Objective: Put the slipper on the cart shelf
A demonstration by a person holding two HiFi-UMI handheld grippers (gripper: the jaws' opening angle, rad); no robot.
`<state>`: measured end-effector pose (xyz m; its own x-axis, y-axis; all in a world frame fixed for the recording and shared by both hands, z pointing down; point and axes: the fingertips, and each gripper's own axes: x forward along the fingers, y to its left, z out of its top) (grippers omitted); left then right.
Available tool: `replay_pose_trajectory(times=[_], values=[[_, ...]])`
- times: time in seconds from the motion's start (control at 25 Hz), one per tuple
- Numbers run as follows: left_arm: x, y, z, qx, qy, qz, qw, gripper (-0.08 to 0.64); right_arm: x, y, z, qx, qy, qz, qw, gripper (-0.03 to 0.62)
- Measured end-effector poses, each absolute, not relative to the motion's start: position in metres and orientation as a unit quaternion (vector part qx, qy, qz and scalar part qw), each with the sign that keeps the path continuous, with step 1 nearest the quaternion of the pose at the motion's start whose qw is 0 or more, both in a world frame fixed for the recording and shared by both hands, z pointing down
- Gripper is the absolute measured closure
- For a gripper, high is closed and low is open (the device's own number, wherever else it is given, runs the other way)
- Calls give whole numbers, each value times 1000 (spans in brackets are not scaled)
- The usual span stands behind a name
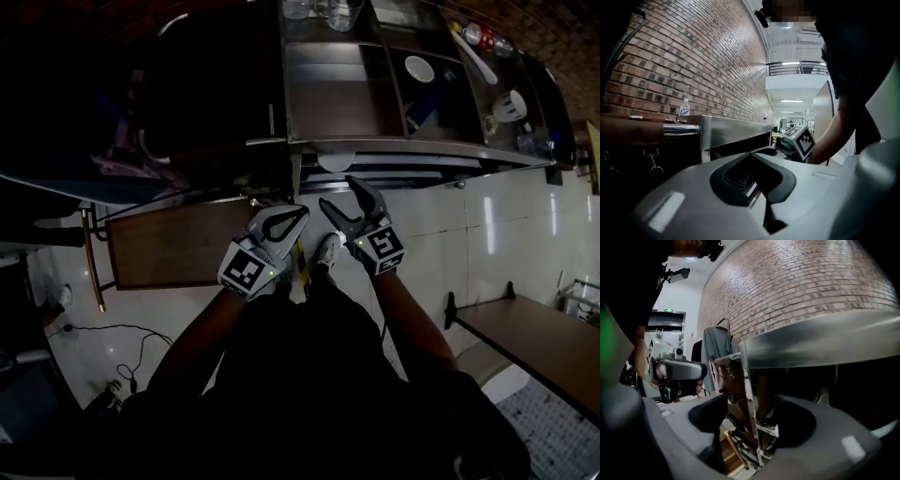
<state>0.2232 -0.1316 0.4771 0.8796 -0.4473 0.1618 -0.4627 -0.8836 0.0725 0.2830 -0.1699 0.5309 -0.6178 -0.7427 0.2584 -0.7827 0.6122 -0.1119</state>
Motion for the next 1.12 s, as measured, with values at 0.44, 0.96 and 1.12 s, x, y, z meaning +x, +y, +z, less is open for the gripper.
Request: replay_pose_trajectory(times=[0.44,0.96,1.12], values=[[168,-96,445,973,-222,49,47,558,208,-99,440,407,-908,59,78,502],[140,-40,418,962,-268,38,19,558,162,-42,414,340,-936,38,84,591],[128,-18,411,949,-309,44,35,558,152,-23,410,304,-949,45,76,591]])
